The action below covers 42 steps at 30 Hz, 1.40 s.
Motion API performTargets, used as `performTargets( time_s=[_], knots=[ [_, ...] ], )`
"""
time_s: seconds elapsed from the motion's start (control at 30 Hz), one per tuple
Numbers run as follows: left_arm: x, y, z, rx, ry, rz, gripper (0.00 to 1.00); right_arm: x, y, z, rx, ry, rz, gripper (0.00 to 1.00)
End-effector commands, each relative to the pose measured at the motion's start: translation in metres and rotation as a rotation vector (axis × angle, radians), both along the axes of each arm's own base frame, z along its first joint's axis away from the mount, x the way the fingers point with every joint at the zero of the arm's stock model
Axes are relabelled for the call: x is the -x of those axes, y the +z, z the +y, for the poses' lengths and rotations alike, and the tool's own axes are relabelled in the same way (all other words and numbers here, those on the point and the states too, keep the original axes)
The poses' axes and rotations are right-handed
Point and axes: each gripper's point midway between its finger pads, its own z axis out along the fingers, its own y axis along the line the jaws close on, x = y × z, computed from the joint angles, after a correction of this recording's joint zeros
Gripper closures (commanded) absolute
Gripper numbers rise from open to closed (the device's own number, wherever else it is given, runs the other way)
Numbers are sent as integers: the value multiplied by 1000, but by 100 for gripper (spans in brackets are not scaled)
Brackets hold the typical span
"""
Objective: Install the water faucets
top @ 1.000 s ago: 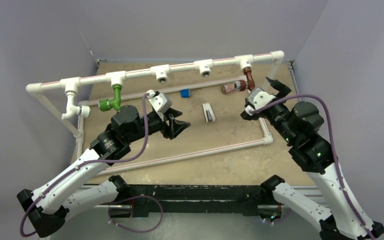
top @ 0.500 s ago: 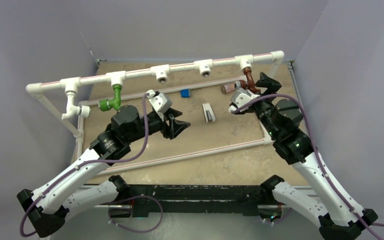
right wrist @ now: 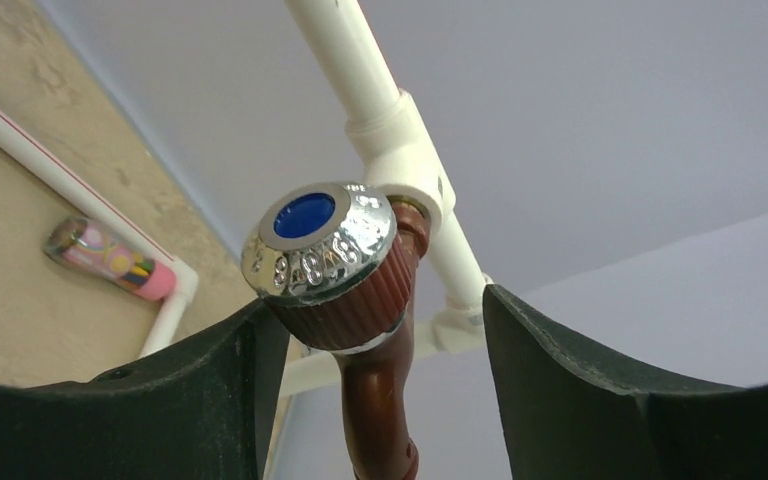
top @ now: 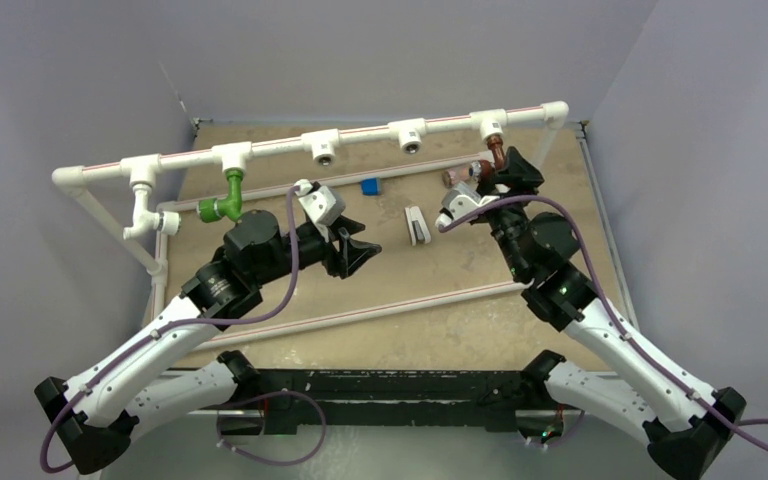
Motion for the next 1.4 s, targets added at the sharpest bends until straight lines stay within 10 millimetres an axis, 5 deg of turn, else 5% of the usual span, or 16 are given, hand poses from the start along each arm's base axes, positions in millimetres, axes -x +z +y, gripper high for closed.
performTargets(
  time_s=[0.0, 0.13, 0.3, 0.93, 1.17, 1.37],
  knots=[
    [-1, 8, 0, 13, 2, -32, 49, -1, 21, -21, -39, -119, -93, 33],
    [0, 10, 1, 16, 2, -34, 49, -4, 16, -19, -85, -122, -69, 55],
    [0, 11, 1, 18, 2, -37, 49, -5, 10, -10, -255, -72, -27, 100],
    [-3, 6, 0, 5, 10, -31, 49, 18, 12, 54, -1743, 386, 367, 100],
    [-3, 7, 1, 7, 16, -36, 49, 16, 16, 36, -2287, 413, 413, 100],
    [-3, 6, 0, 6, 7, -30, 49, 11, 17, 24, -2590, 477, 490, 100]
  ],
)
